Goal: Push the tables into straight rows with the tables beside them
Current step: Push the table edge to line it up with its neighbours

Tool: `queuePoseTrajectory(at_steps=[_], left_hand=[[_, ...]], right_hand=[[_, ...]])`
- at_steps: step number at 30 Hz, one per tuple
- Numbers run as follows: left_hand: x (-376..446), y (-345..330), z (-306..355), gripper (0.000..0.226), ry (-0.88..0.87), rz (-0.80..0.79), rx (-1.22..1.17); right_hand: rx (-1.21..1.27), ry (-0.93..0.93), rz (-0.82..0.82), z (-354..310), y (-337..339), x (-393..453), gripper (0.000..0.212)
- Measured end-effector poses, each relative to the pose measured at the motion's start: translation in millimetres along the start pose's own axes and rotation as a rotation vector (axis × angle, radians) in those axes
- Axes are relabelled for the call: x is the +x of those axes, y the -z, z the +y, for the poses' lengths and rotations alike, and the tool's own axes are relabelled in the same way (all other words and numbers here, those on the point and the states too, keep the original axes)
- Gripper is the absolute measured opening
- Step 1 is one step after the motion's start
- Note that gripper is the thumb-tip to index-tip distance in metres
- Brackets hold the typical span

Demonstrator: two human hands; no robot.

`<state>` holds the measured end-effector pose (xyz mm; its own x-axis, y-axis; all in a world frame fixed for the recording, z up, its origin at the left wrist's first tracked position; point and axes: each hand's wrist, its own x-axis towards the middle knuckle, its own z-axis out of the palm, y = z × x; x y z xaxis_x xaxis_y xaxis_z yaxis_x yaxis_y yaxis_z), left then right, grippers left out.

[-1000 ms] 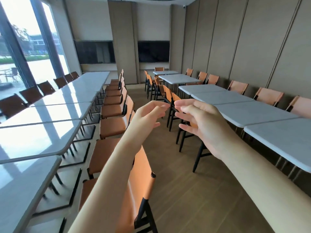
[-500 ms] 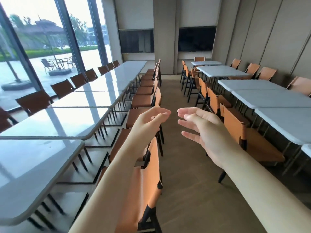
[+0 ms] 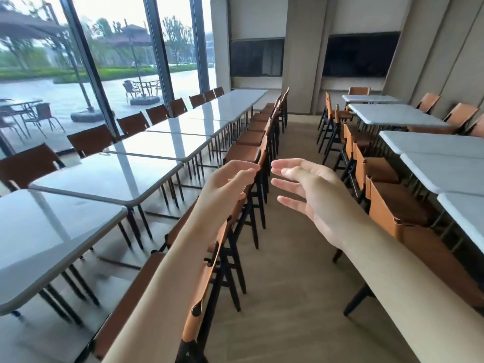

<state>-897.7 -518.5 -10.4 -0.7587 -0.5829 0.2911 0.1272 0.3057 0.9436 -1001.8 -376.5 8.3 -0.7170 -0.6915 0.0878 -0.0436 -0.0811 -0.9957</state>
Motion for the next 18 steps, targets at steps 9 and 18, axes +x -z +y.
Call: queuePoseTrajectory(at_steps=[9, 18], left_hand=[[65, -60, -25, 0.022, 0.101, 0.043, 0.052], [177, -104, -65, 0.015, 0.106, 0.097, 0.056]], right_hand=[[0.065, -0.047, -0.066, 16, 69, 66, 0.022], [0.08, -0.069, -0.103, 44, 112, 191, 0.022]])
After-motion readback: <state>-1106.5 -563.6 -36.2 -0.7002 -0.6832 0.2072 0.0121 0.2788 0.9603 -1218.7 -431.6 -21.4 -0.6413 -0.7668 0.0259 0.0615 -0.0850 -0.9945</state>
